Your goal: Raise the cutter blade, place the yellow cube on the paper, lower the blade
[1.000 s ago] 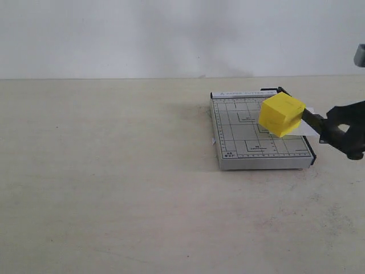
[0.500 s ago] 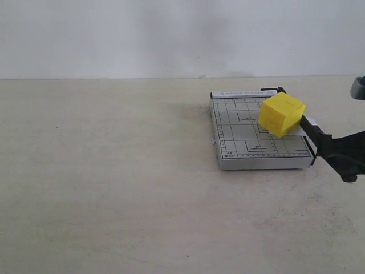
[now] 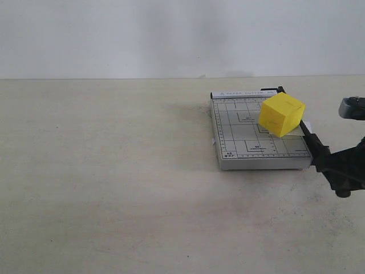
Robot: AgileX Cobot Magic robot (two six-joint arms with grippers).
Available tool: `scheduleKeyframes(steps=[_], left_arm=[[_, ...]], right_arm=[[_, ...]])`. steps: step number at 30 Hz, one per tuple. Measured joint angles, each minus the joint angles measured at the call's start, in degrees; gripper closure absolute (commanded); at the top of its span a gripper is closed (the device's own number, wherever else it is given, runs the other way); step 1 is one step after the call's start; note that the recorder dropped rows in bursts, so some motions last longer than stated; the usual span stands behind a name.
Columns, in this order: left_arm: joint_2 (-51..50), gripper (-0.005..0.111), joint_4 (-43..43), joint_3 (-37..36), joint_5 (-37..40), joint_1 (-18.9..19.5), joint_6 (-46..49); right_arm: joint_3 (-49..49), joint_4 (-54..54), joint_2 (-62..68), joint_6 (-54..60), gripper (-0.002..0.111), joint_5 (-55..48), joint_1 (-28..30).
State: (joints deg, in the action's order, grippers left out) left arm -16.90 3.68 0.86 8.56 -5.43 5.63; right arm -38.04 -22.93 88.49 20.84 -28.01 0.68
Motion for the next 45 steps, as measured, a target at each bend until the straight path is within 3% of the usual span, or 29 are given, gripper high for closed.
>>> scheduleKeyframes(steps=[6,8,10,12,17,21,23,24,29,31,45], left_arm=[[0.0,0.102,0.0,0.0,0.0,0.0,0.0],[0.0,0.102,0.0,0.0,0.0,0.0,0.0],[0.0,0.102,0.0,0.0,0.0,0.0,0.0],[0.0,0.102,0.0,0.0,0.0,0.0,0.0],[0.0,0.102,0.0,0.0,0.0,0.0,0.0],[0.0,0.102,0.0,0.0,0.0,0.0,0.0],[0.0,0.102,0.0,0.0,0.0,0.0,0.0],[0.0,0.102,0.0,0.0,0.0,0.0,0.0],[0.0,0.102,0.0,0.0,0.0,0.0,0.0],[0.0,0.102,0.0,0.0,0.0,0.0,0.0],[0.61,0.102,0.0,0.0,-0.46,-0.22,0.0]], right_arm=[[-0.13,0.0,0.38,0.11,0.108,0.02,0.0],[-0.13,0.0,0.38,0.11,0.1,0.02,0.0],[-0.13,0.0,0.51,0.11,0.07,0.02,0.0],[0.61,-0.37,2.18,-0.71,0.062,-1.62,0.0],[2.07,-0.48,2.4,-1.98,0.062,-11.42,-0.11],[2.07,2.64,-10.89,-7.34,0.065,-17.79,-0.11],[2.33,3.84,-25.29,-12.28,0.089,-20.68,-0.11],[2.92,3.97,-30.38,-13.15,0.109,-20.24,-0.11],[14.12,4.81,-75.33,-10.2,0.108,-0.41,-0.11],[18.79,6.23,-86.45,-7.46,0.108,5.71,-0.11],[34.33,13.74,-87.47,-16.18,0.109,9.59,-0.11]])
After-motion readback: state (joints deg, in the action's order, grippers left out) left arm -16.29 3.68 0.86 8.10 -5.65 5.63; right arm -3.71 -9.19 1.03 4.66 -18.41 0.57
